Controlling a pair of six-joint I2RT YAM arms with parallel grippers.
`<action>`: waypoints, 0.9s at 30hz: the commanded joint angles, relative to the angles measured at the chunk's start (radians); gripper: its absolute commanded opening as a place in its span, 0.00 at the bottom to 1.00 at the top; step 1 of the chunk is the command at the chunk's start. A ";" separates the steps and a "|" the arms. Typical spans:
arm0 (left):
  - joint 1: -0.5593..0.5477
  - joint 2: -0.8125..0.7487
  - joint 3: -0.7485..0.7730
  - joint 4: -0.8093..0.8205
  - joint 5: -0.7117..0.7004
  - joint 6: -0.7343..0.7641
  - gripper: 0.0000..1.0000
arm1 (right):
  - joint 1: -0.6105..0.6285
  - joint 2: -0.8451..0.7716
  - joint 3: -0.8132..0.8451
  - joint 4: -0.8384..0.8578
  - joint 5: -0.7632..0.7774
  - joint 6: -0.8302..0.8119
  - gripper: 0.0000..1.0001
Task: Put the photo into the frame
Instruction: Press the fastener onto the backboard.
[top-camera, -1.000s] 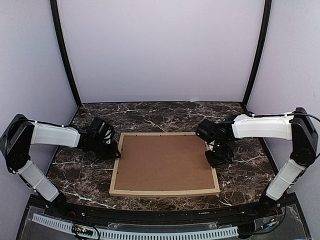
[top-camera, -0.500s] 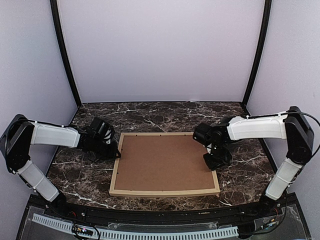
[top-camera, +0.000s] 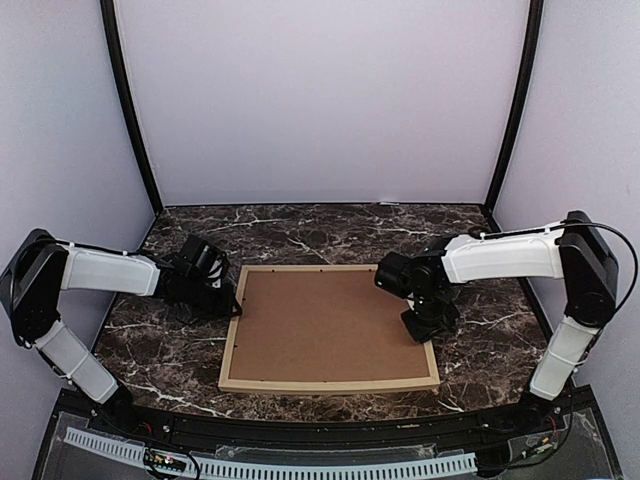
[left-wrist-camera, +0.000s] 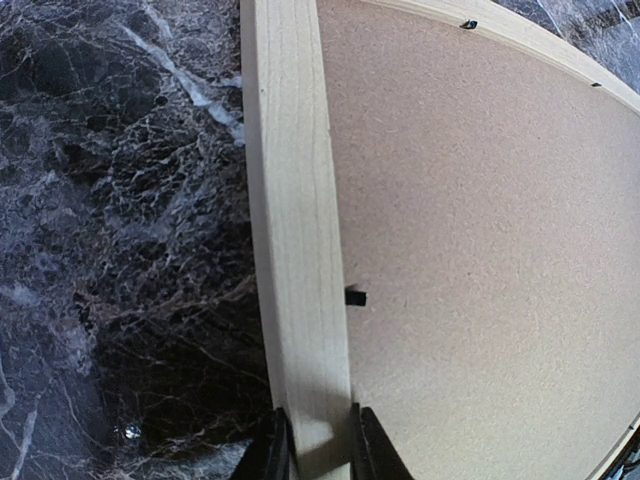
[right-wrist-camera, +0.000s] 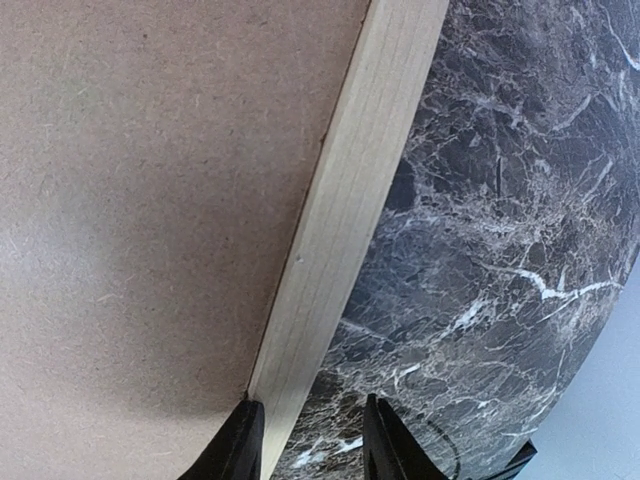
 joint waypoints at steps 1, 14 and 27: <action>-0.008 0.053 -0.048 -0.028 0.016 0.021 0.01 | 0.033 0.064 -0.008 0.048 -0.066 0.014 0.35; -0.008 0.053 -0.049 -0.028 0.015 0.021 0.01 | 0.071 0.103 0.024 0.062 -0.084 0.025 0.35; -0.008 0.054 -0.054 -0.024 0.018 0.021 0.01 | 0.101 0.140 0.057 0.063 -0.091 0.032 0.35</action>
